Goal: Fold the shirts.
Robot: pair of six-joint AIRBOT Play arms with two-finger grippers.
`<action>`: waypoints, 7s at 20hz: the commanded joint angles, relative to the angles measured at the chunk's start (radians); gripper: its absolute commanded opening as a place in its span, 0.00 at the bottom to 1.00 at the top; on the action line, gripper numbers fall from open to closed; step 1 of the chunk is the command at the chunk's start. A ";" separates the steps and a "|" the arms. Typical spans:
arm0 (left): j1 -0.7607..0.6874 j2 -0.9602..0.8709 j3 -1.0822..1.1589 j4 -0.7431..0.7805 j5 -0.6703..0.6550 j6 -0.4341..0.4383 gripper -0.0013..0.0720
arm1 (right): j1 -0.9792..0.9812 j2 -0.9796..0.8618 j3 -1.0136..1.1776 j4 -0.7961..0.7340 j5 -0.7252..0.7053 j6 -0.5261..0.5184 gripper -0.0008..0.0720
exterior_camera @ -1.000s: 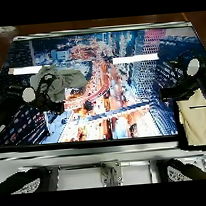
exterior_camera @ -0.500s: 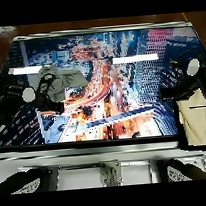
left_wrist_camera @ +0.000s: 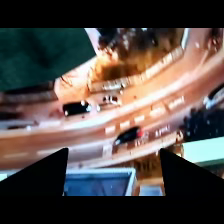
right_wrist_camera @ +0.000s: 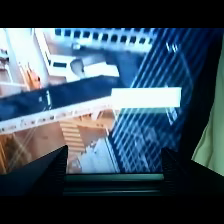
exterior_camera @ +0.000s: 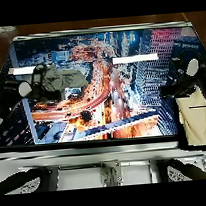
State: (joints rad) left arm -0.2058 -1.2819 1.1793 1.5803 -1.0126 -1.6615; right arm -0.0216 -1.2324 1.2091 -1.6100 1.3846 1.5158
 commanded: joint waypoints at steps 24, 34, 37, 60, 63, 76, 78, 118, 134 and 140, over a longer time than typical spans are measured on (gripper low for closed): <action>0.175 -0.620 0.912 -0.307 -0.361 0.179 0.06 | 0.000 0.000 0.000 0.037 -0.227 0.101 0.97; -0.291 0.061 0.808 -0.328 -0.369 0.137 0.06 | 0.000 0.354 0.107 0.034 -0.102 0.024 0.97; -0.458 0.057 0.721 -0.319 -0.352 0.092 0.06 | 0.000 0.458 0.107 0.036 -0.017 0.030 0.97; -0.268 0.203 -0.188 -0.316 -0.345 -0.014 1.00 | -0.207 0.118 -0.457 0.573 0.008 -0.256 0.97; -0.269 0.254 -0.504 -0.506 -0.101 -0.076 1.00 | -0.204 0.020 -0.476 0.734 0.003 -0.312 0.97; -0.356 -0.031 -0.556 -0.775 0.314 0.060 0.68 | -0.022 -0.117 -0.475 0.707 -0.047 -0.295 0.97; -0.356 -0.068 -0.532 -0.786 0.298 0.061 0.69 | 0.007 -0.117 -0.475 0.700 -0.065 -0.292 0.97; -0.096 0.690 0.626 0.272 -0.216 -0.014 0.06 | 0.017 0.642 0.386 0.278 0.000 -0.213 0.09; -0.096 0.119 0.077 0.321 -0.003 -0.195 0.06 | 0.017 0.277 -0.402 0.304 -0.666 -0.082 0.09; -0.096 -0.185 0.087 0.051 -0.150 -0.196 0.66 | 0.017 0.042 -0.402 0.467 -0.703 -0.024 0.09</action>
State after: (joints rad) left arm -0.3023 -1.3403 1.2625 1.7752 -1.0855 -1.8492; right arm -0.0048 -1.0927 0.8131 -1.2343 0.7300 1.4666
